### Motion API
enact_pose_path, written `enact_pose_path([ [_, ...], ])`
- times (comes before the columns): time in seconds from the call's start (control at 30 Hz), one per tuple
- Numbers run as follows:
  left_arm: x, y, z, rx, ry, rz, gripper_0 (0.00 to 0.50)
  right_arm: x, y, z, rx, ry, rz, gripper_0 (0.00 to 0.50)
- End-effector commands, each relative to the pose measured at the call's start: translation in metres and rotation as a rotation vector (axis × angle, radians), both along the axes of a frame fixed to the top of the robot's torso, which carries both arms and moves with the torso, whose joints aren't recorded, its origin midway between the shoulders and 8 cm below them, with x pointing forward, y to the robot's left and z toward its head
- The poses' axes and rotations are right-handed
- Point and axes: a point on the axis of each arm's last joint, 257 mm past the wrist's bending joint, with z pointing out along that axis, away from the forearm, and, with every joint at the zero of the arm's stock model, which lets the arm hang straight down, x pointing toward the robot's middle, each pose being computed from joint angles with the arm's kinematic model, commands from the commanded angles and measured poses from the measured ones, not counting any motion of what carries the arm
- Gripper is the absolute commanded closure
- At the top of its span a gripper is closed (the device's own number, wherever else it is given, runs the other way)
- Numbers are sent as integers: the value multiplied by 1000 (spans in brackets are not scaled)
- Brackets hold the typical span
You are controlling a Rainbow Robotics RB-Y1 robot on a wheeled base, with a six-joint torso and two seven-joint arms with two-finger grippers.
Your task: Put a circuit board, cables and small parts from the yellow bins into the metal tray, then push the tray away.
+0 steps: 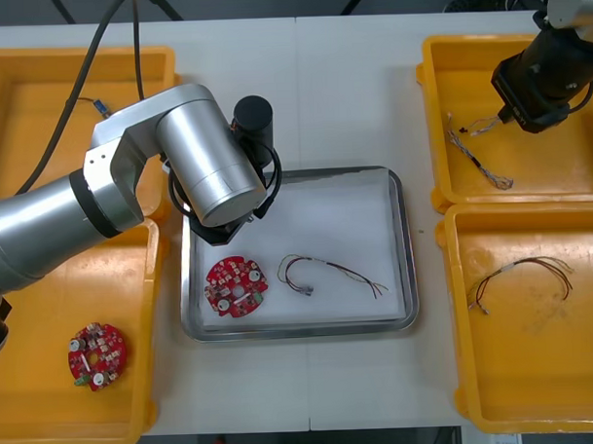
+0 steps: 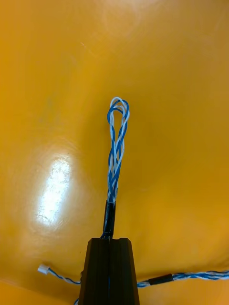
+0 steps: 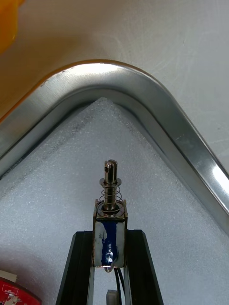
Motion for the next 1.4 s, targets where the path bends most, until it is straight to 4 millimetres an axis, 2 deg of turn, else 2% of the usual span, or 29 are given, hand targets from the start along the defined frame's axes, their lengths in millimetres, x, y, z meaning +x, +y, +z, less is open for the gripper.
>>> enact_pose_path([
  [0.03, -7, -10, -12, -5, 10, -6, 478, 7, -15, 51, -12, -64, 29, 500],
  [0.07, -7, -10, -12, -2, 10, -9, 449, 5, -15, 51, -14, -60, 30, 500],
  [0.13, -9, -10, -14, 4, 14, -14, 297, 3, -16, 54, -11, -53, 37, 500],
  [0.23, -10, -9, -16, 10, 18, -21, 150, -1, -16, 53, -13, -40, 44, 500],
  [0.4, -10, -8, -14, 17, 15, -28, 11, -6, -16, 55, -22, -21, 65, 500],
  [0.57, -11, -6, 2, -2, 8, -25, 0, -17, -15, 66, -56, 7, 123, 500],
  [0.87, -23, 8, 68, -32, 26, -16, 0, -40, -21, 88, -178, 67, 322, 500],
  [1.0, -28, 26, 95, 6, 31, -54, 0, -52, -20, 99, -231, 96, 418, 500],
  [1.17, -22, 58, 133, 29, 22, -68, 0, -70, -16, 112, -298, 139, 566, 500],
  [1.27, -15, 78, 149, 35, 29, -76, 0, -80, -11, 118, -338, 158, 657, 500],
  [1.4, -6, 102, 162, 35, 42, -84, 0, -78, -4, 126, -406, 123, 753, 500],
])
